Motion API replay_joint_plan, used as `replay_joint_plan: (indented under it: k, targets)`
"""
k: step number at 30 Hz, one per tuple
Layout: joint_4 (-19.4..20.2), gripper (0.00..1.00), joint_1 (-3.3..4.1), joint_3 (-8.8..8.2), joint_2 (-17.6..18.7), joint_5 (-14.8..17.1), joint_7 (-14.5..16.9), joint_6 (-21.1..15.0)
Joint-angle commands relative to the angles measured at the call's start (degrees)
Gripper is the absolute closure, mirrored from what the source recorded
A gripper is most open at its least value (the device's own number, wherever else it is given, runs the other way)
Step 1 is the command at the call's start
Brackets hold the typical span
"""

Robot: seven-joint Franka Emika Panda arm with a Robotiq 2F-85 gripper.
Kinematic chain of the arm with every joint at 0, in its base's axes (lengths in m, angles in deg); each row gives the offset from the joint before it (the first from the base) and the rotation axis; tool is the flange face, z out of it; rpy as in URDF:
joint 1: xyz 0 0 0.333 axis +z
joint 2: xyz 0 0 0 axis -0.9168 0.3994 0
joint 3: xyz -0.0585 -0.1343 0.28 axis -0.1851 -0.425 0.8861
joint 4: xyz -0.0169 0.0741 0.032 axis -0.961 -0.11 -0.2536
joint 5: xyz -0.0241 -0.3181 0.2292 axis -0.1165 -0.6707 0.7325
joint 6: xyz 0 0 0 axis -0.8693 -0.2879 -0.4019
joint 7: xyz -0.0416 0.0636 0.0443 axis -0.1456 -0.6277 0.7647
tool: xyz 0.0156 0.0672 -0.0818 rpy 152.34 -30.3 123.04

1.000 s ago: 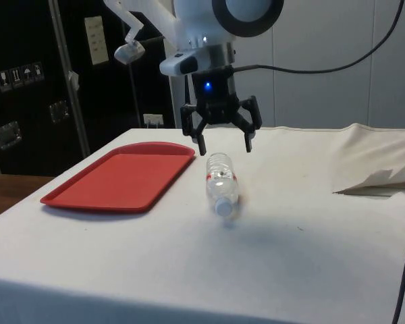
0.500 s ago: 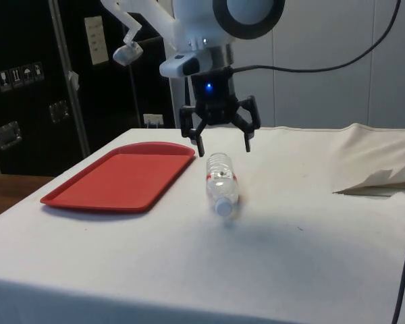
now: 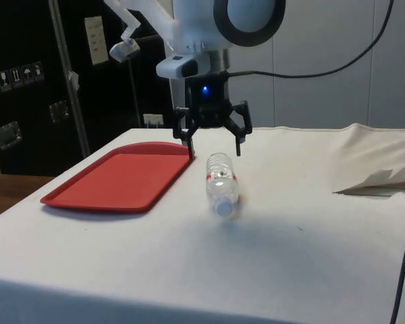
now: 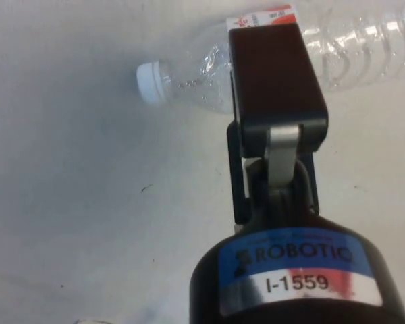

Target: Place the bottle upright on the tray.

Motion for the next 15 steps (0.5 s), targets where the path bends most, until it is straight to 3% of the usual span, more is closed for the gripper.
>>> replay_joint_plan:
  k: [1,5,6,8,13,14,15]
  targets:
    - [0.17,0.00,0.00,-0.11,0.29,-0.80,0.40,-1.55]
    - [0.17,0.00,0.00,-0.17,1.09,-1.09,2.23,-2.58]
    - [0.00,0.00,0.00,0.00,0.92,0.00,2.41,-1.32]
    - [0.17,0.00,0.06,-0.29,1.49,-1.32,3.15,-3.27]
    - [0.23,0.00,0.06,-0.46,2.12,-1.83,4.53,-4.24]
    - [0.00,0.00,0.00,-0.11,2.06,-0.34,5.04,-3.04]
    - [0.23,0.00,0.06,-0.46,2.18,-2.06,4.70,-4.41]
